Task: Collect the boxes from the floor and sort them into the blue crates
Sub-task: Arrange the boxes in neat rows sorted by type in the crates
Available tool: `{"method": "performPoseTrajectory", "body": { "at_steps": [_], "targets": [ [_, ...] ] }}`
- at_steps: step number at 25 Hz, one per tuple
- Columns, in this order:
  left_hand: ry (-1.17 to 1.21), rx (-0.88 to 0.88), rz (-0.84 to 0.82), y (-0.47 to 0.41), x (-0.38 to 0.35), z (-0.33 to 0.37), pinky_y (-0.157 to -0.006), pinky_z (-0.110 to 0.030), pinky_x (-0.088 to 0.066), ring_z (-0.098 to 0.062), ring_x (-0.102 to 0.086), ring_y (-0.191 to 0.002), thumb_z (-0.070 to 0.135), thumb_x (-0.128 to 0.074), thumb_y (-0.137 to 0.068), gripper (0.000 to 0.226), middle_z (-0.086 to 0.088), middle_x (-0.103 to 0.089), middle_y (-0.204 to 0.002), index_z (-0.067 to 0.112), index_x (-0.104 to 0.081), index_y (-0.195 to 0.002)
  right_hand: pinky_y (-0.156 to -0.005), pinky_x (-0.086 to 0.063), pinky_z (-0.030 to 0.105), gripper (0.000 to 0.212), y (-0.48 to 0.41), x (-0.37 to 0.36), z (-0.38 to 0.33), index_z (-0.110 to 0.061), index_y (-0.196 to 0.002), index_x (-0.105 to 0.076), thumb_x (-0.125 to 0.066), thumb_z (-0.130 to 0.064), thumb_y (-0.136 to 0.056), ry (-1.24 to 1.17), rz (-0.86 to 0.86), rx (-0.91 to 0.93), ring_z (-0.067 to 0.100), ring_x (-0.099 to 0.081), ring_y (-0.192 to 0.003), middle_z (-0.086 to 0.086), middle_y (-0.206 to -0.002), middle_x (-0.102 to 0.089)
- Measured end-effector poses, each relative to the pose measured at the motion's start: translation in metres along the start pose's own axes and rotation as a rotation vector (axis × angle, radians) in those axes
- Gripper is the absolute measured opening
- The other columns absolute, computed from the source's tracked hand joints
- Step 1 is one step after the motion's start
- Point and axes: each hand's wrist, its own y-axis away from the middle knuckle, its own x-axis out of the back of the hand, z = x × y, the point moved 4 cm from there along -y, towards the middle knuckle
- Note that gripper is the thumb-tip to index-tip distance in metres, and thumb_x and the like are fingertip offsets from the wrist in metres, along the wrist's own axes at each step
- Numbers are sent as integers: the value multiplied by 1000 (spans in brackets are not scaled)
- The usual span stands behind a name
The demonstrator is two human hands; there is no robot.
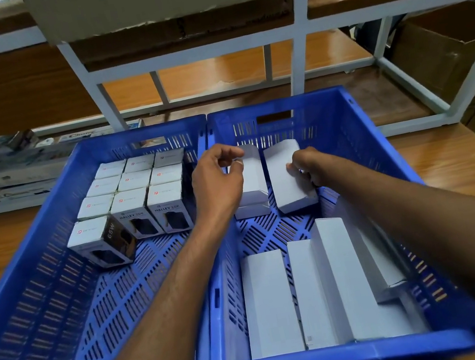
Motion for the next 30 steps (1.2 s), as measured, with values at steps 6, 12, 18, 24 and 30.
{"method": "performPoseTrajectory", "body": {
  "at_steps": [6, 12, 18, 24, 30],
  "targets": [
    [-69, -33, -21, -1, -3, 1, -81, -15, -47, 1, -63, -95, 11, -66, -94, 13, 13, -70, -100, 23, -71, -96, -73, -42, 36, 41, -21, -15, 16, 9, -132, -55, -63, -19, -102, 69, -74, -28, 27, -56, -84, 15, -96, -58],
    [-101, -52, -32, -1, -5, 2, -84, -17, -49, 1, -63, -95, 13, -65, -94, 13, 14, -70, -98, 25, -72, -93, -78, -45, 33, 37, -23, -13, 9, 8, -106, -69, -75, -26, -95, 384, -56, 69, 24, -61, -79, 16, -97, -68],
    [-221, -193, -152, 6, -12, 11, -83, -25, -53, 0, -65, -92, 18, -65, -95, 10, 17, -70, -94, 26, -69, -95, -71, -48, 35, 32, 18, 10, -22, -3, -99, -59, -78, -27, -92, 517, -46, 142, 29, -58, -82, 15, -93, -61],
    [-546, -145, -732, 34, -47, -4, -76, -37, -60, -12, -71, -76, 52, -67, -94, 34, 8, -77, -82, 20, -75, -87, -61, -46, 23, 22, 95, 26, -12, -11, -100, -72, -71, -33, -96, 962, -416, 114, 13, -75, -70, -1, -77, -78],
    [-443, 34, -1232, 73, -62, -11, -95, -40, -59, -13, -77, -90, 60, -66, -92, 53, 6, -81, -94, 9, -79, -99, -68, -63, 35, 41, 126, 29, 9, -2, -123, -60, -61, -39, -103, 927, -445, 100, 28, -73, -54, 15, -117, -66]
  ]
}}
